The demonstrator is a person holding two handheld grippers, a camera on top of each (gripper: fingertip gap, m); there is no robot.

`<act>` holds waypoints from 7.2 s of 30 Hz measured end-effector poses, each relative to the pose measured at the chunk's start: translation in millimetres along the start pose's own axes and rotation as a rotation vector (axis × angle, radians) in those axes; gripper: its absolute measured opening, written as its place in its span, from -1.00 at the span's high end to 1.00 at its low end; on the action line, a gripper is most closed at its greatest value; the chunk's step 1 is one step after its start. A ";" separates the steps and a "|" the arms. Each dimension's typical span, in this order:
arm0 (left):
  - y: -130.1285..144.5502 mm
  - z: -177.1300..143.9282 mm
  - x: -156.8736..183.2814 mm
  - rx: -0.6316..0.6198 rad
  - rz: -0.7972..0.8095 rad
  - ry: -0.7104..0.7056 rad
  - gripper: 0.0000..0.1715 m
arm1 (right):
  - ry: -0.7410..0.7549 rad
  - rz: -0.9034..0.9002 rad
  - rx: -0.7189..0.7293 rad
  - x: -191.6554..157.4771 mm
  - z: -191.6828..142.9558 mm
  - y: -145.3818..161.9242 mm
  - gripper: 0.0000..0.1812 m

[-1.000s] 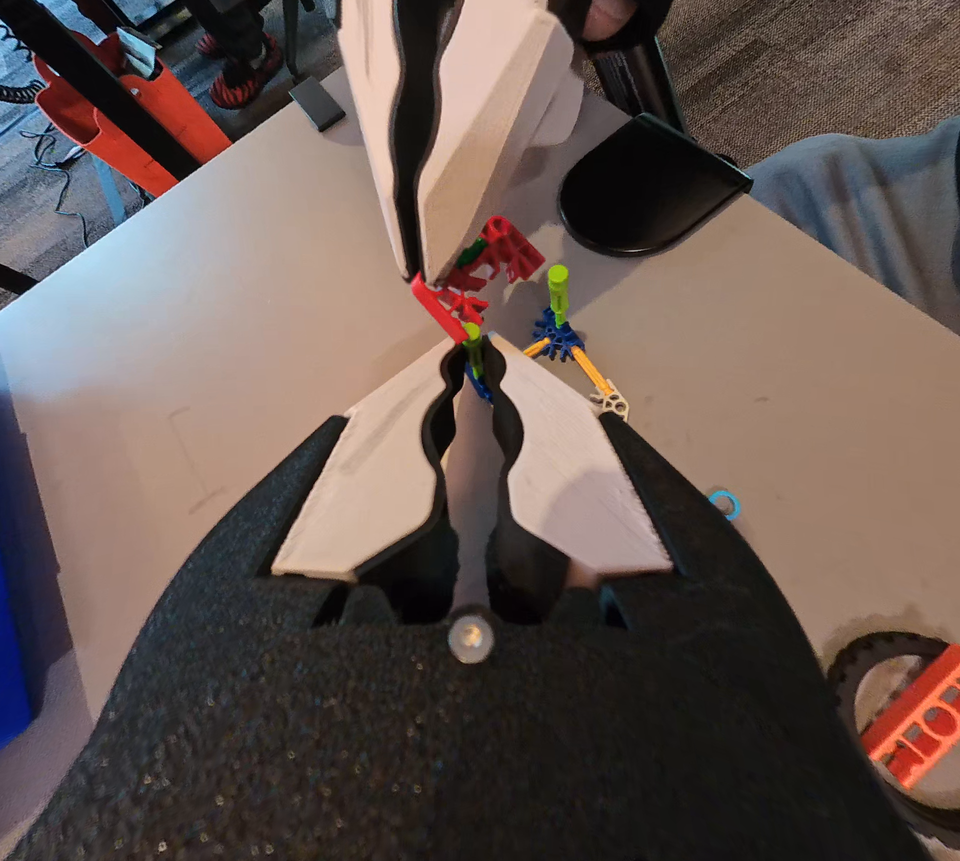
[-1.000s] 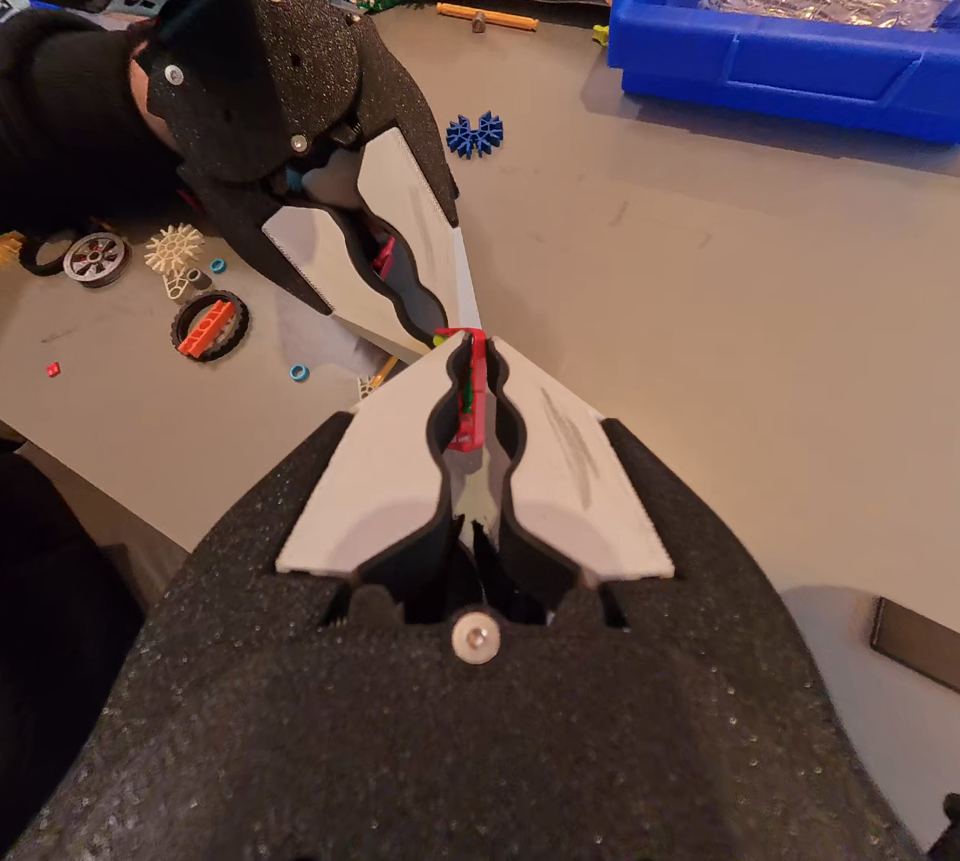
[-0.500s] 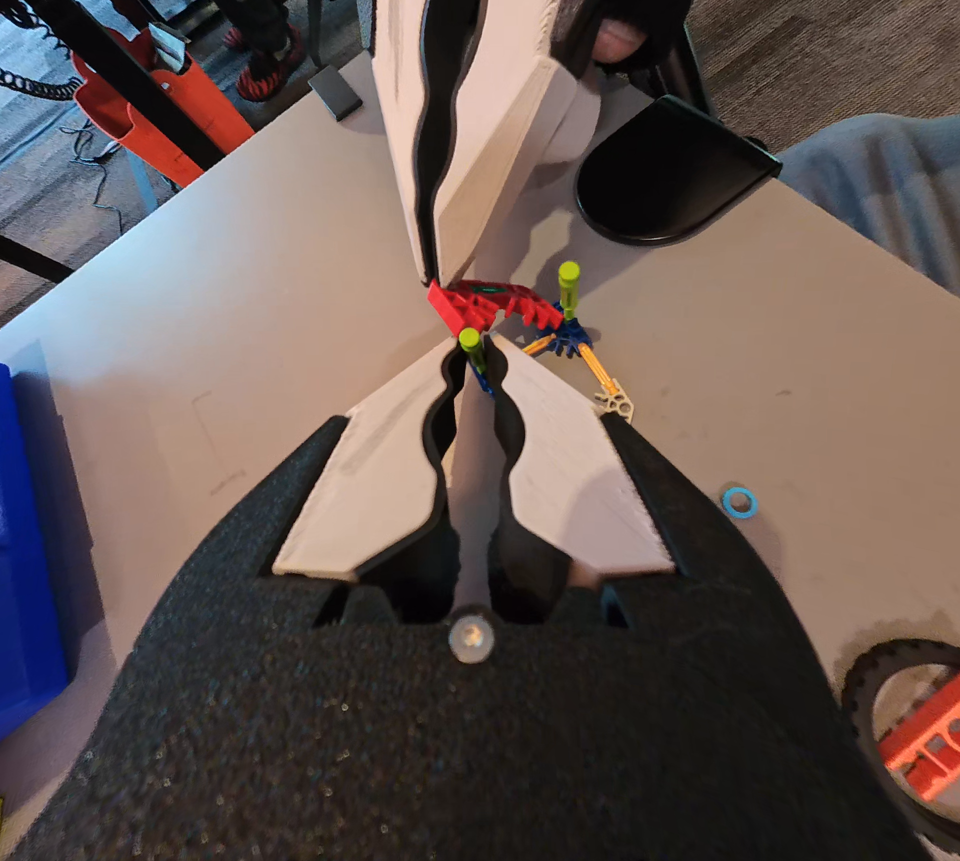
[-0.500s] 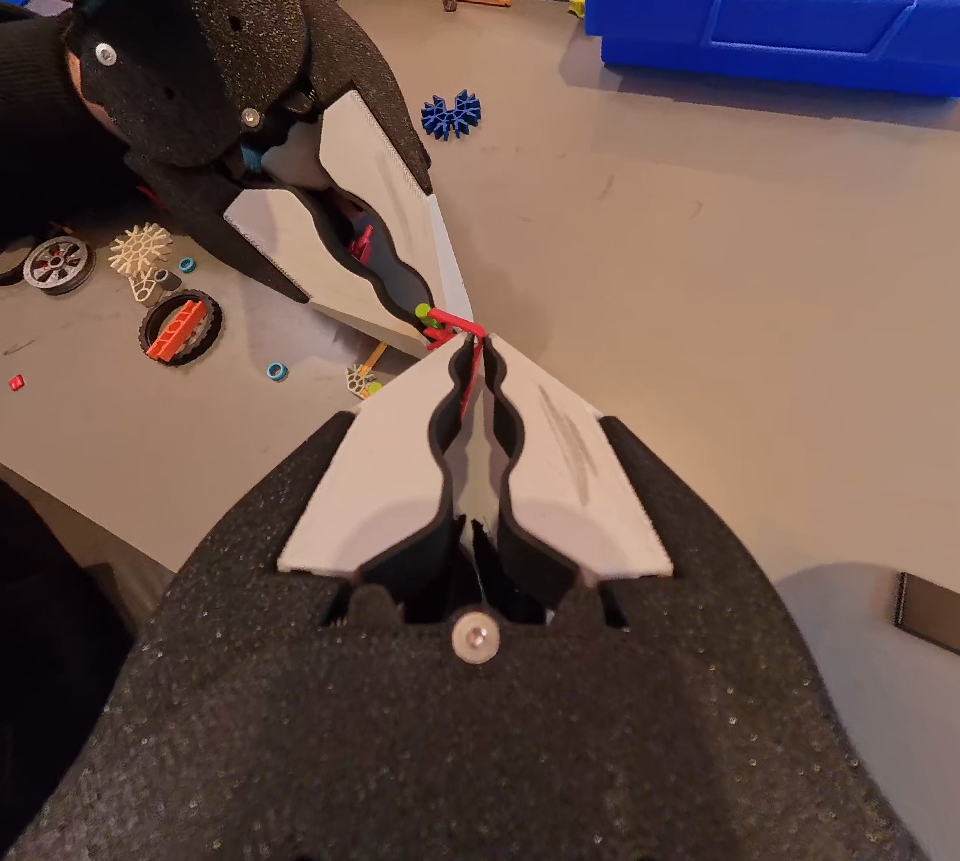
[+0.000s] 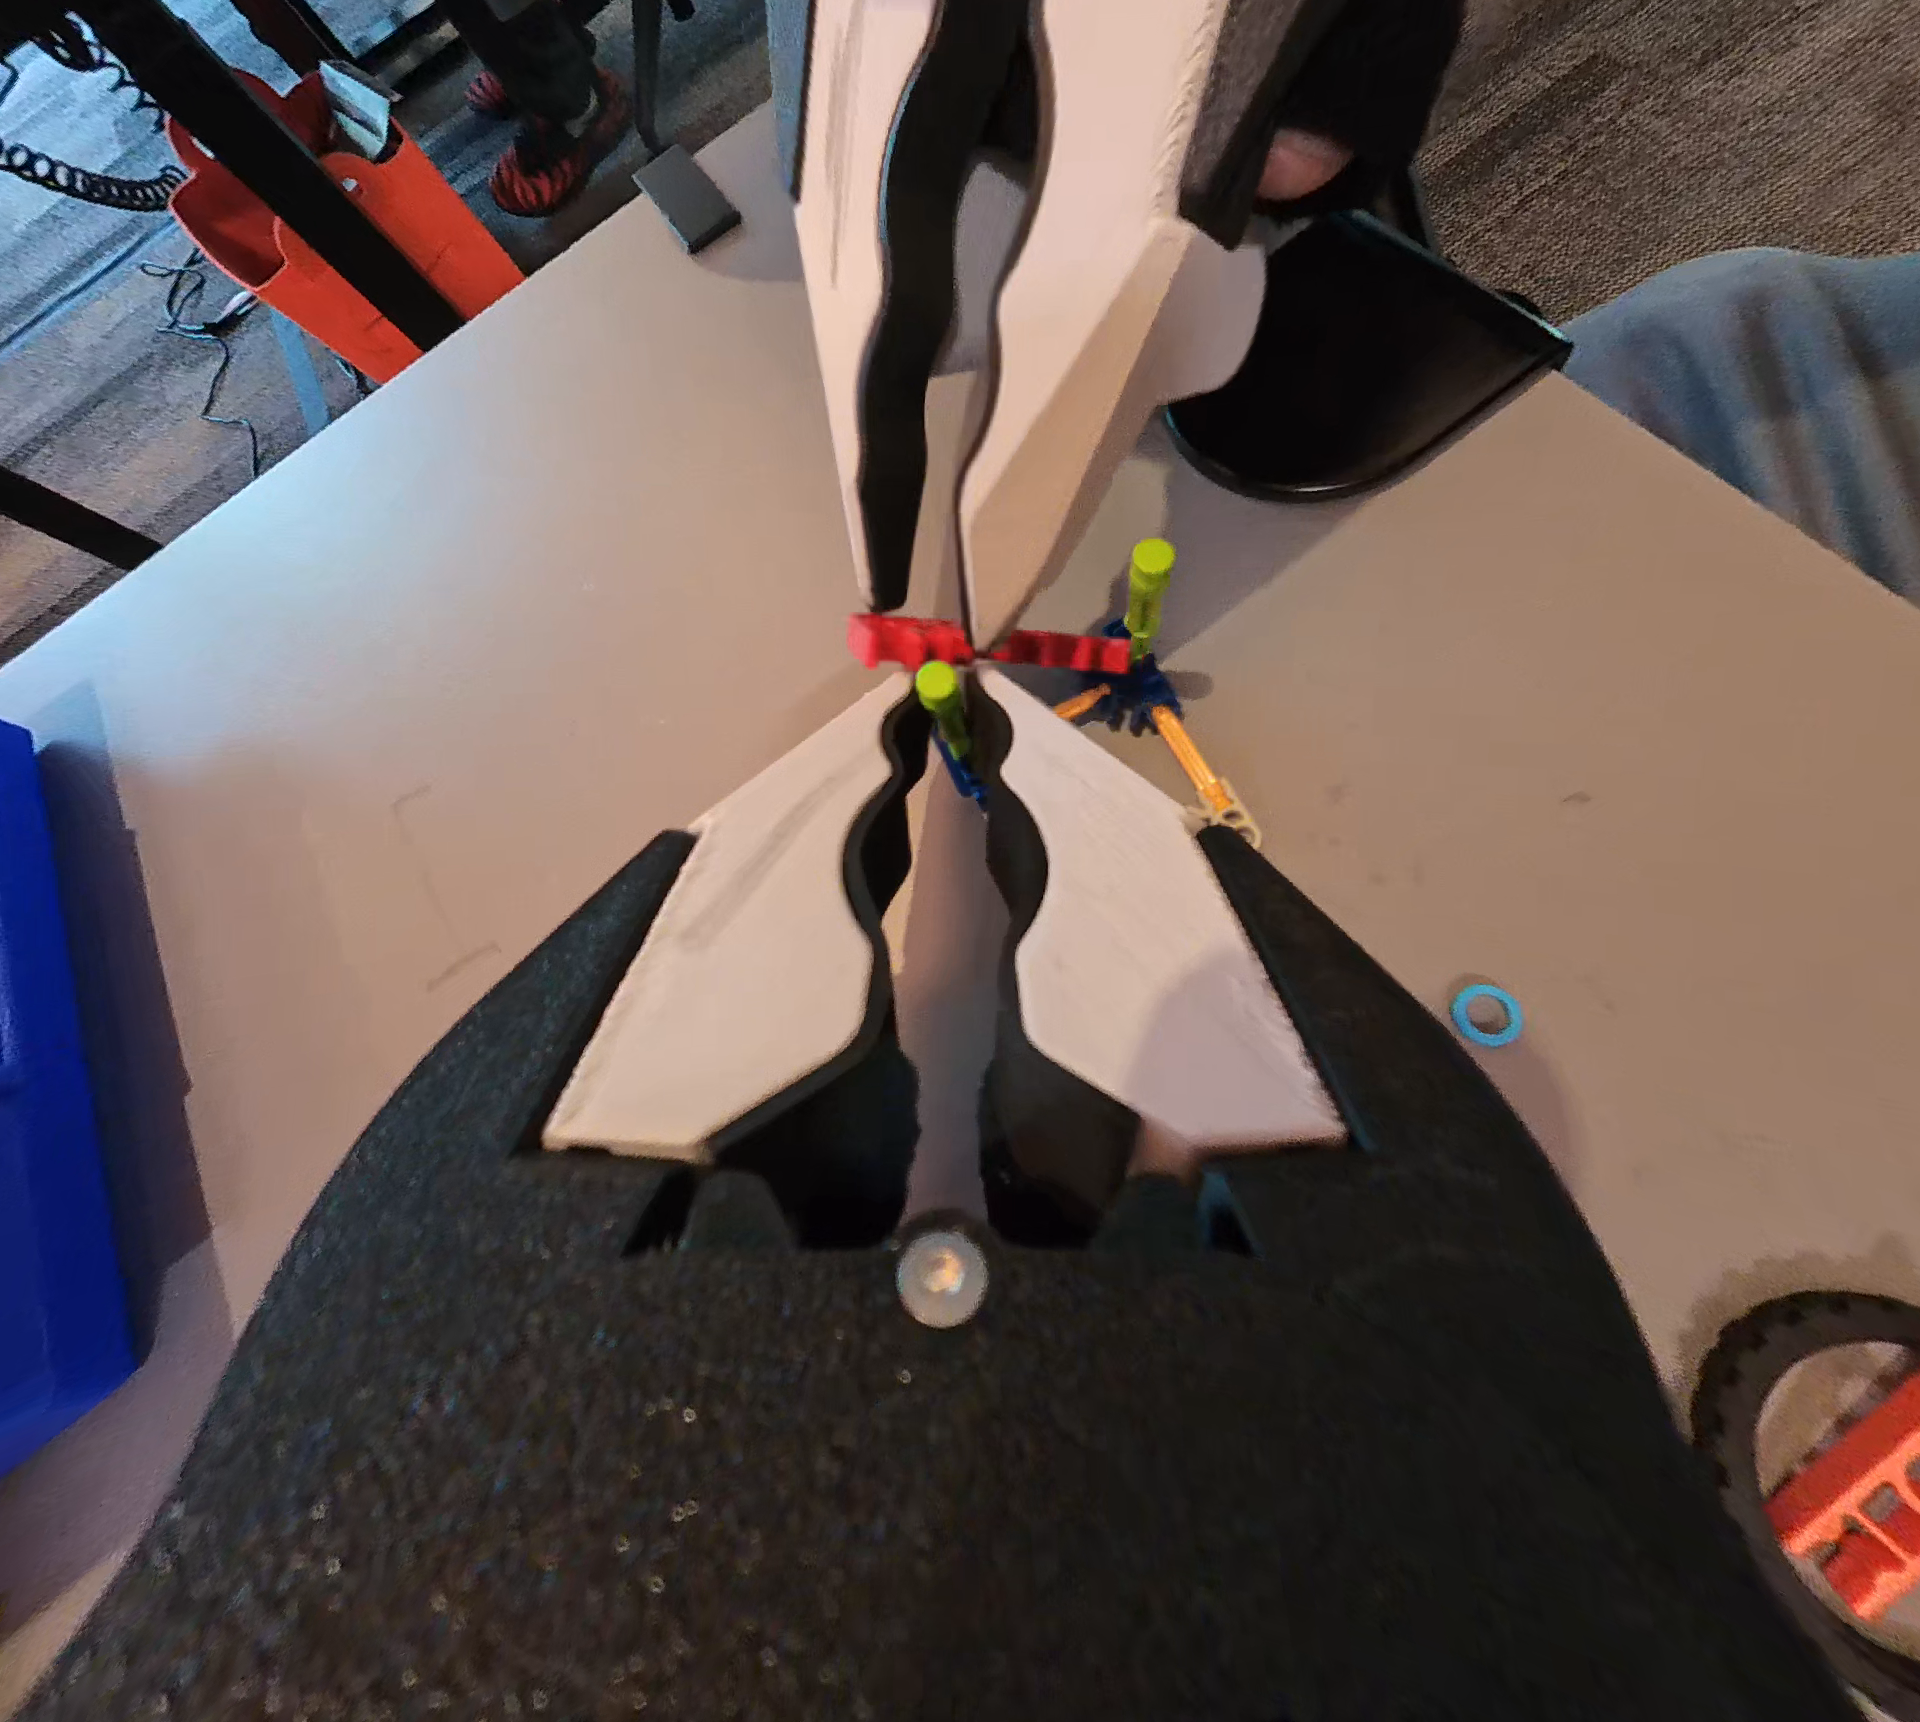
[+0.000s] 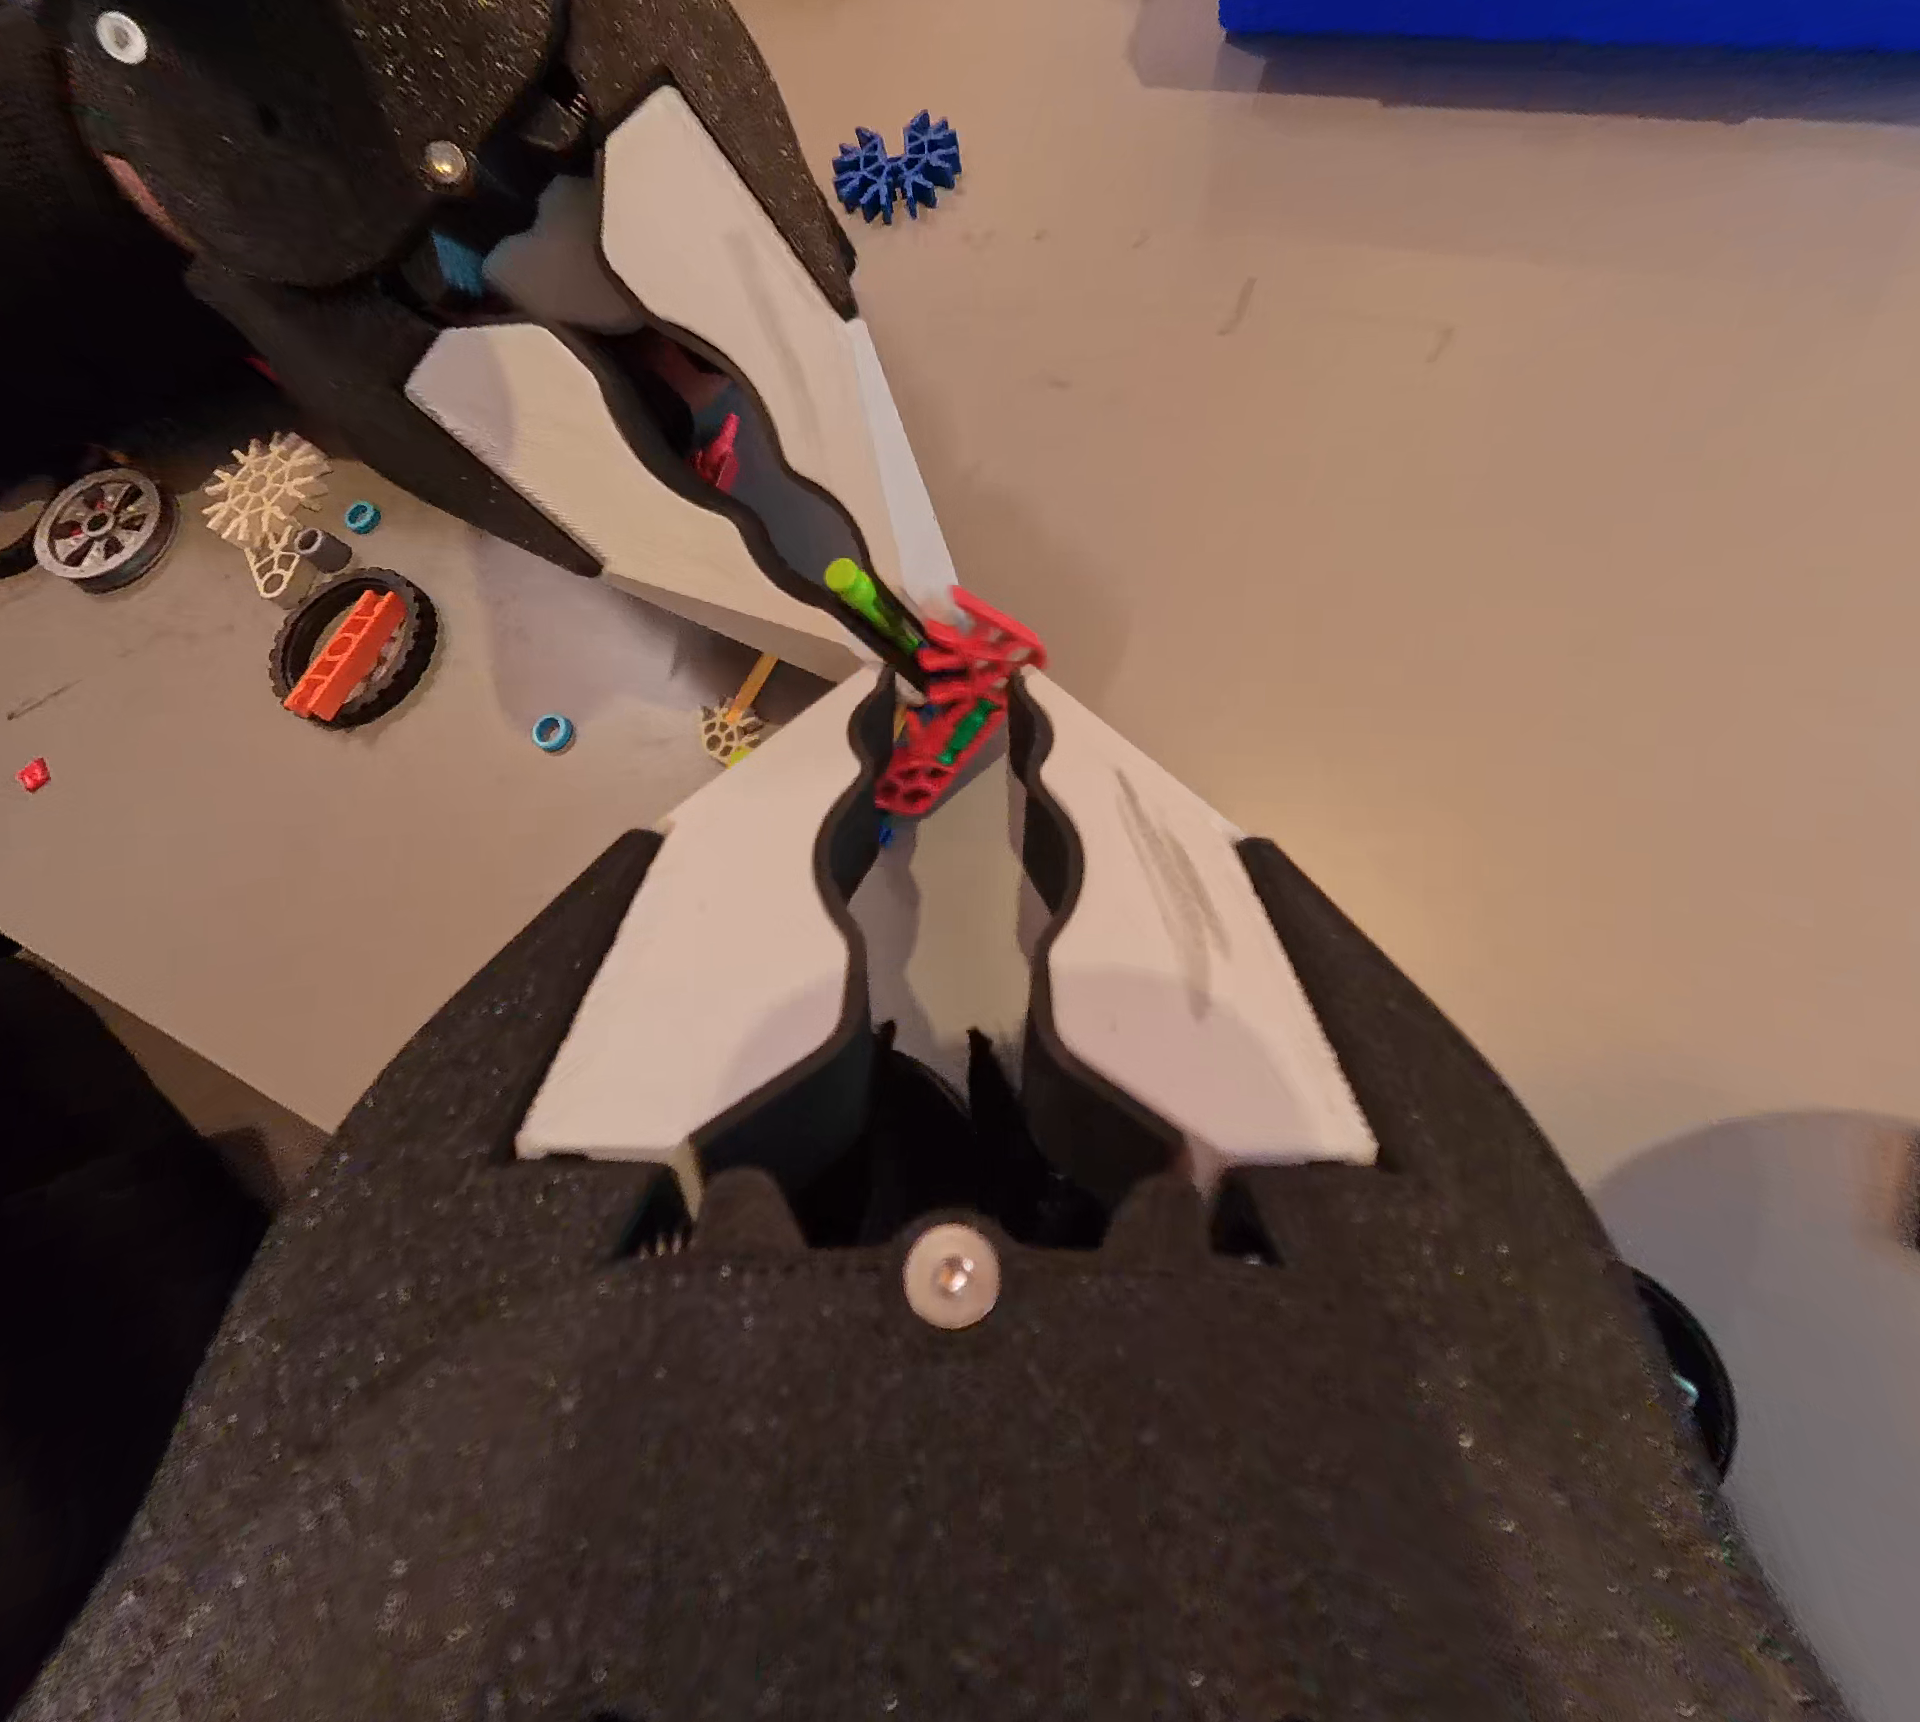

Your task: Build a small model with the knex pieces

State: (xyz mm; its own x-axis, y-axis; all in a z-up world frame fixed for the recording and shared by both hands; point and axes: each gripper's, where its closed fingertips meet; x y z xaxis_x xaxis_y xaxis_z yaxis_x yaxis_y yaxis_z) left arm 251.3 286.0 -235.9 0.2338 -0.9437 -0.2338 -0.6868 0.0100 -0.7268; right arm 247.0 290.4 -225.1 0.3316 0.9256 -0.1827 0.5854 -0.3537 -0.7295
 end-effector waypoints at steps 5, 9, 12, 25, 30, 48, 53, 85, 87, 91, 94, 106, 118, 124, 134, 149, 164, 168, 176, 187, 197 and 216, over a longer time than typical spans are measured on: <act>1.4 0.2 0.4 0.001 0.011 -0.002 0.96 | -0.037 0.053 -0.023 -1.4 5.3 6.0 0.81; 0.5 -1.5 -1.0 0.004 0.006 -0.005 0.96 | -0.010 0.028 -0.035 -0.6 3.8 6.7 0.80; 2.7 -3.5 -3.1 -0.011 0.007 -0.011 0.92 | 0.055 0.004 -0.048 5.4 0.4 6.6 0.73; 10.4 -11.3 -2.9 -0.038 -0.038 0.046 0.79 | 0.185 -0.107 -0.166 11.9 5.9 23.9 0.95; 1.2 -23.8 -9.6 0.023 -0.056 0.045 0.80 | 0.259 -0.208 -0.142 13.4 -3.6 13.3 0.95; -55.8 -60.9 -39.1 0.426 -0.623 0.247 0.87 | 0.977 -1.108 0.013 9.8 -48.8 -57.4 0.95; -58.3 -64.4 -41.5 0.462 -0.602 0.228 1.00 | 0.969 -1.146 0.035 3.8 -48.1 -57.0 0.94; -59.8 -64.7 -40.9 0.505 -0.719 0.313 0.83 | 1.065 -1.197 0.114 -5.6 -65.4 -68.7 0.95; -62.3 -66.5 -40.0 0.522 -0.722 0.327 0.86 | 1.068 -1.197 0.117 -5.2 -66.4 -69.5 0.95; -66.8 -73.5 -37.3 0.562 -0.738 0.391 0.72 | 1.068 -1.189 0.117 -3.3 -68.1 -69.3 0.94; -68.0 -74.7 -39.0 0.573 -0.742 0.386 0.71 | 1.063 -1.209 0.124 -7.7 -64.1 -66.9 0.95; -67.2 -75.4 -40.4 0.554 -0.739 0.366 0.85 | 1.121 -1.189 0.129 -6.4 -66.9 -67.4 0.95; -71.2 -74.4 -40.7 0.575 -0.748 0.349 0.94 | 1.154 -1.208 0.121 -4.5 -66.8 -69.0 0.95; -69.4 -71.5 -34.5 0.551 -0.777 0.415 0.79 | 1.155 -1.231 0.127 -7.0 -65.6 -67.1 0.95; -68.3 -71.3 -35.7 0.558 -0.725 0.369 0.98 | 1.138 -1.245 0.145 -12.5 -64.7 -64.1 0.95; -62.7 -67.0 -38.8 0.482 -0.537 0.181 0.71 | 1.073 -1.164 0.134 -8.8 -63.9 -61.3 0.95; -72.4 -58.6 -34.6 0.441 -0.342 -0.001 0.71 | 1.071 -1.113 0.107 -3.2 -62.9 -60.1 0.95; -71.1 -59.5 -33.6 0.447 -0.332 0.008 0.78 | 1.065 -1.111 0.110 -5.2 -61.6 -60.3 0.95; -68.3 -61.6 -32.9 0.459 -0.335 0.033 0.82 | 0.992 -1.086 0.133 -12.0 -58.8 -59.7 0.94; -60.2 -68.9 -30.7 0.469 -0.260 0.017 0.83 | 0.565 -0.745 0.287 -35.1 -67.4 -48.2 0.78; -74.7 -73.8 -1.4 0.428 0.111 -0.110 0.83 | -0.296 0.136 0.248 -39.2 -60.1 -45.3 0.80; -15.4 -35.4 -16.1 0.125 0.015 -0.125 0.79 | -0.314 0.241 0.142 -12.8 -30.8 -24.4 0.90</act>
State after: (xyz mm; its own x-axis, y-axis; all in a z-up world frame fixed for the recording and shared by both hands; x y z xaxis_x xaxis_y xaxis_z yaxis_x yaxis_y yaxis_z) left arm 233.8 289.4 -198.1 0.3129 -0.8948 -0.3184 -0.6021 0.0723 -0.7951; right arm 251.3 283.0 -184.7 0.1923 0.8223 -0.5356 0.4033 -0.5637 -0.7208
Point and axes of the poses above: each gripper's, where its closed fingertips meet, z out along the fingers, y out of its underside, x = y × z across the jaws, and after that the axes turned 4 degrees about -x, right-handed
